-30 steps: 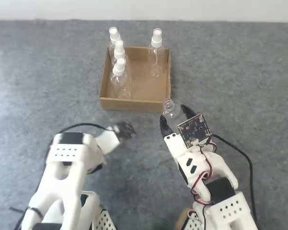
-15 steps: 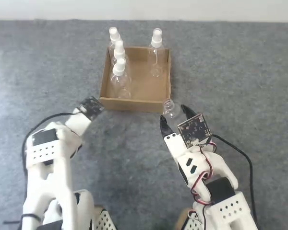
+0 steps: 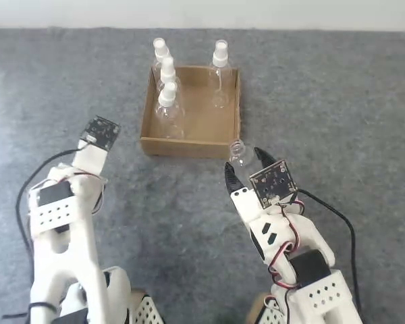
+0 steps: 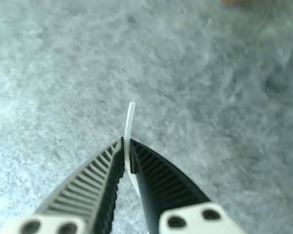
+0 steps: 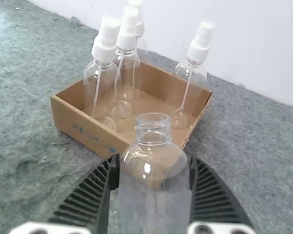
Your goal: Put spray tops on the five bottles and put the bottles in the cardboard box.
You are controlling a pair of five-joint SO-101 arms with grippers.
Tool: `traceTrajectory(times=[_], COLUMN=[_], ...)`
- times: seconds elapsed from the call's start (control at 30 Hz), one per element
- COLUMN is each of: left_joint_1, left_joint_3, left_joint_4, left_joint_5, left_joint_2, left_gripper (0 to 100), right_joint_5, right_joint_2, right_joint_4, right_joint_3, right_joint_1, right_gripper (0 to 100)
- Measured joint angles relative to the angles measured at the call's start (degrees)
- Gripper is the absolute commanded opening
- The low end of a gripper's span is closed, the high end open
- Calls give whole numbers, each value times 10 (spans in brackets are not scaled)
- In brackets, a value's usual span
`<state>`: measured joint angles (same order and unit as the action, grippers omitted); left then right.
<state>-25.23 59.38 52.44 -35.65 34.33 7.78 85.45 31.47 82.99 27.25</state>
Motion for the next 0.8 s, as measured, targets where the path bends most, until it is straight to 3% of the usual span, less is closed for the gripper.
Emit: traceTrajectory(times=[0.6, 0.8], left_joint_1=[-17, -56], left_joint_3=[-84, -98], left_joint_4=[12, 6], left_joint_5=[130, 185], left_joint_2=[0, 0], left_gripper=[10, 10], right_joint_5=[3, 3], right_joint_2=[0, 0], right_joint_4=[0, 0], right_joint_3=[0, 0], right_joint_1=[0, 0], right_gripper=[104, 104])
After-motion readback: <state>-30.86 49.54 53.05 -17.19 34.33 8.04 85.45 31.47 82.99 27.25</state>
